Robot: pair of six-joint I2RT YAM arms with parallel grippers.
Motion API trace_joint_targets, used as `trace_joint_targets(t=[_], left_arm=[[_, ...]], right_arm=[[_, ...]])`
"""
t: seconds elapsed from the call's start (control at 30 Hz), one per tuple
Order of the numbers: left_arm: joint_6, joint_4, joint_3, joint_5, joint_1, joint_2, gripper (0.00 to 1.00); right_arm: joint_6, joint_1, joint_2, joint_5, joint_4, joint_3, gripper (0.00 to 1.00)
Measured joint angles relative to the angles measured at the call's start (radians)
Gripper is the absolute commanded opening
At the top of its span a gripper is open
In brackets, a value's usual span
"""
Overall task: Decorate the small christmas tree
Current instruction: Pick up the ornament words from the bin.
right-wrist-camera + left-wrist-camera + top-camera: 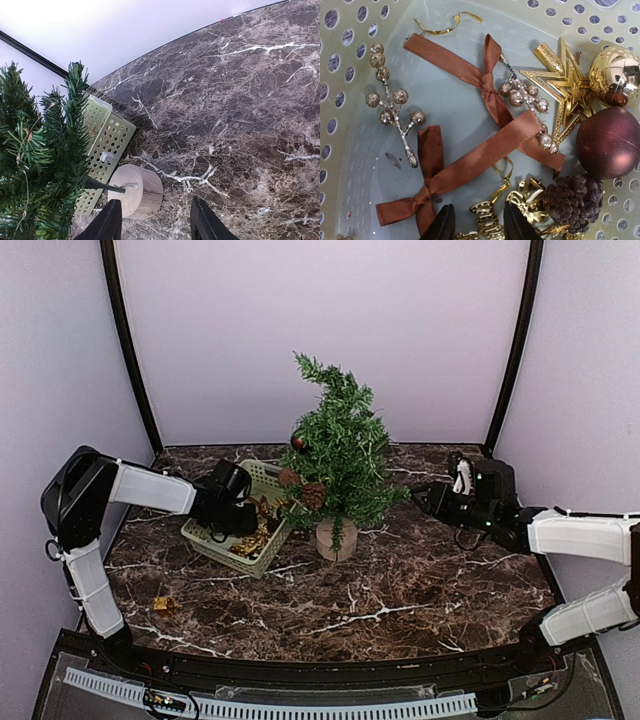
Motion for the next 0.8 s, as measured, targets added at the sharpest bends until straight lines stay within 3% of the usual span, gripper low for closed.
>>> trace_joint_targets(t=[0.3, 0.63, 0.8], left_arm=[[0.035, -0.055, 0.061, -0.077, -0.039, 0.043, 0.39], [0.051, -0.095, 0.135, -0.206, -0.079, 0.104, 0.16], [0.039, -0.095, 0.133, -0.229, -0.08, 0.101, 0.1]], right_arm=[[-0.007, 0.0, -0.029, 0.012, -0.006, -0.013, 0.48], [-0.015, 0.0, -0.04, 0.026, -0.006, -0.017, 0.48], [-0.023, 0.0, -0.042, 0.027, -0.007, -0.017, 0.48]])
